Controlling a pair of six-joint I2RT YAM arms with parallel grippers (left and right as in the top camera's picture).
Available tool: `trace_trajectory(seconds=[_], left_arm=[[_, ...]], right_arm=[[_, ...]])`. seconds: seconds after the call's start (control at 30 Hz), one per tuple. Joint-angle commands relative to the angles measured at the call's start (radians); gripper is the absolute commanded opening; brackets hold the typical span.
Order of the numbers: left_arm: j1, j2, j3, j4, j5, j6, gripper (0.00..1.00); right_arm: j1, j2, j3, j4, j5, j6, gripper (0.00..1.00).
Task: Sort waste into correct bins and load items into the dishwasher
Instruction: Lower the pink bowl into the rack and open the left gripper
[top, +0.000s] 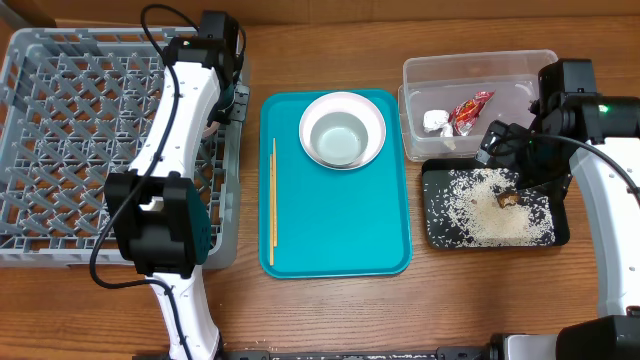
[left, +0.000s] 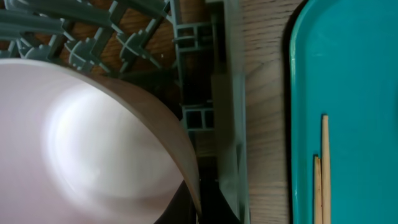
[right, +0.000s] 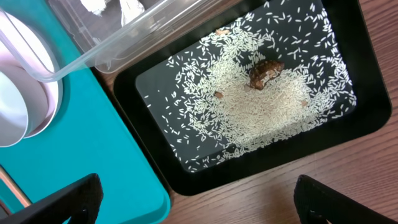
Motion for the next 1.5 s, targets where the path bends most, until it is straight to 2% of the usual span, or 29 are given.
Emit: trace_trajectory(seconds=[0.0, 0.1, 0.23, 0.4, 0.5, 0.83, 1.27, 1.47], left_arm=[[0.005, -0.037, 0.019, -0.009, 0.01, -0.061, 0.04], [0.012, -0.082, 0.036, -0.011, 0.118, -0.056, 0.04], [0.06, -0.146, 0.054, -0.01, 0.426, 0.037, 0.04], [0.191, -0.169, 0.054, -0.059, 0.88, 0.249, 0.04], [0.282, -0.162, 0.053, -0.114, 1.035, 0.347, 0.04], [0.509, -0.153, 0.011, -0.143, 1.298, 0.518, 0.04], [0.616, 0.048, 0.011, -0.134, 1.55, 0.523, 0.04], [0.636, 0.143, 0.011, -0.151, 1.575, 0.519, 0.04]], right_arm=[[-0.002, -0.02, 0.024, 0.005, -0.001, -0.013, 1.0], [-0.002, -0.019, 0.024, 0.003, -0.001, -0.024, 1.0], [-0.002, -0.02, 0.024, 0.002, -0.001, -0.024, 1.0], [-0.002, -0.02, 0.024, 0.0, -0.001, -0.024, 1.0], [-0.002, -0.019, 0.024, -0.003, -0.001, -0.024, 1.0], [-0.002, -0.019, 0.024, -0.016, -0.001, -0.024, 1.0], [-0.001, -0.02, 0.024, -0.021, -0.001, -0.024, 1.0], [-0.002, -0.02, 0.024, -0.021, -0.001, -0.024, 1.0]])
